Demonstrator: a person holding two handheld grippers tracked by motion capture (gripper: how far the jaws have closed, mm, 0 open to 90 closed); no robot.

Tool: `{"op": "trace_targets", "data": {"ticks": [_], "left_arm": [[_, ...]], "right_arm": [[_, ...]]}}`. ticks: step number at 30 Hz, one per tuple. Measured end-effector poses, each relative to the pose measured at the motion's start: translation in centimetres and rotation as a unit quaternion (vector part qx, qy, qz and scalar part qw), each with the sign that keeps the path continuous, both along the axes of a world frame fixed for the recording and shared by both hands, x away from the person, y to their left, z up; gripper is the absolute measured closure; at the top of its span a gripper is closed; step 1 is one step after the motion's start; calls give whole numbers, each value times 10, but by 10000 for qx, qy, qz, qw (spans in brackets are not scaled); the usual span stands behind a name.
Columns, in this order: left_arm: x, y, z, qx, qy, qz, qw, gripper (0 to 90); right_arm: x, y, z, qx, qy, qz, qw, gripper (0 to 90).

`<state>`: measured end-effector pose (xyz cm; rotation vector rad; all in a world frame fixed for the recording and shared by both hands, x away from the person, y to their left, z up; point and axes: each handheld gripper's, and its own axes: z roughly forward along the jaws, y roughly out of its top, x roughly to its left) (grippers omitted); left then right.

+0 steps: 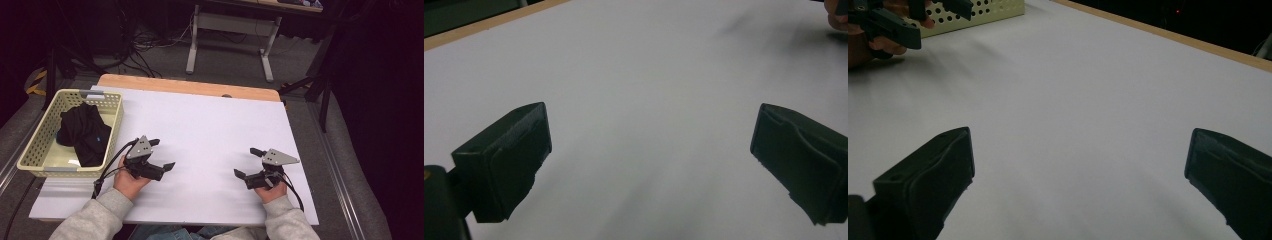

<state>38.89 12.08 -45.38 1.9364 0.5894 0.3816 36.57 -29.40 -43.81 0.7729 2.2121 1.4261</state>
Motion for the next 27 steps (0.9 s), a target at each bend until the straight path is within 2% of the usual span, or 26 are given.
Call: {"op": "trace_targets", "data": {"ticks": [11, 15, 21, 27], "left_arm": [[2, 3, 2, -151, 78, -85, 9998, 60], [1, 4, 3, -128, 53, -67, 9999, 58], [-3, 5, 8, -72, -96, -44, 9999, 54], [-4, 7, 12, -91, -46, -47, 9999, 50]], "right_arm": [[0, 0, 0, 13, 65, 44, 10000, 2], [0, 0, 0, 11, 91, 54, 9999, 1], [0, 2, 0, -48, 126, 65, 9999, 2], [0, 2, -1, -78, 172, 50, 9998, 11]]}}
